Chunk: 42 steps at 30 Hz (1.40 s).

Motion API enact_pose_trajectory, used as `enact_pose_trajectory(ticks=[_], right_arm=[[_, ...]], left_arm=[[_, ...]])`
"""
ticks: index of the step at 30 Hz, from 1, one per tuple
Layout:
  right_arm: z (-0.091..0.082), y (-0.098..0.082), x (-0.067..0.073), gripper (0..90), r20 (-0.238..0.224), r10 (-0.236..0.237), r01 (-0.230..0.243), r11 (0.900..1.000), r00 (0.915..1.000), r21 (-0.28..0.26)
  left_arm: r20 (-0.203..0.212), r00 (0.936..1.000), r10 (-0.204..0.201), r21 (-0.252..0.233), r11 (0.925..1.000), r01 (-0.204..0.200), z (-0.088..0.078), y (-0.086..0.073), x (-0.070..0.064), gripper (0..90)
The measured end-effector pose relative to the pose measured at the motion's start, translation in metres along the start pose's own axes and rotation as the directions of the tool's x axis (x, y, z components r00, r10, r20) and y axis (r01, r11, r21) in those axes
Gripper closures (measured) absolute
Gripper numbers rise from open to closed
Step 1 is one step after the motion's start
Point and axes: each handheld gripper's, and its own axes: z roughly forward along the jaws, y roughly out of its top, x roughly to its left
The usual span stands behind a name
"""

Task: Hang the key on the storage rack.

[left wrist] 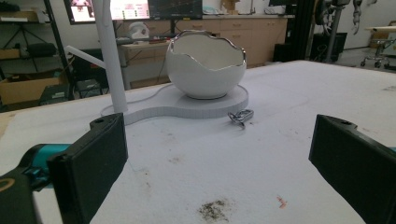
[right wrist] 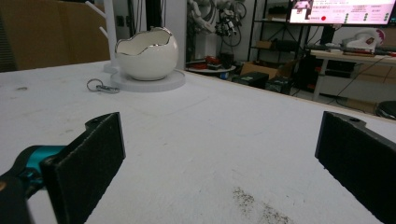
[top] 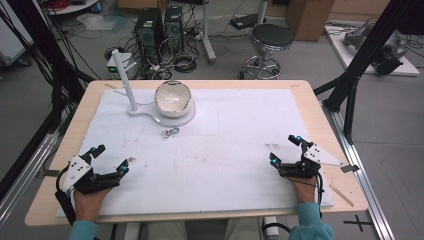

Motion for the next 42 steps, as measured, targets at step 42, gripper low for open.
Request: enact_pose_trajectory(ticks=[42], right_arm=[[0.000, 0.000, 0.000, 0.7, 0.002, 0.006, -0.006, 1.000, 1.0000, 0.001]], left_arm=[[0.224, 0.9719, 0.072, 0.364, 0.9190, -0.152, 0.115, 0.118, 0.022, 5.0]])
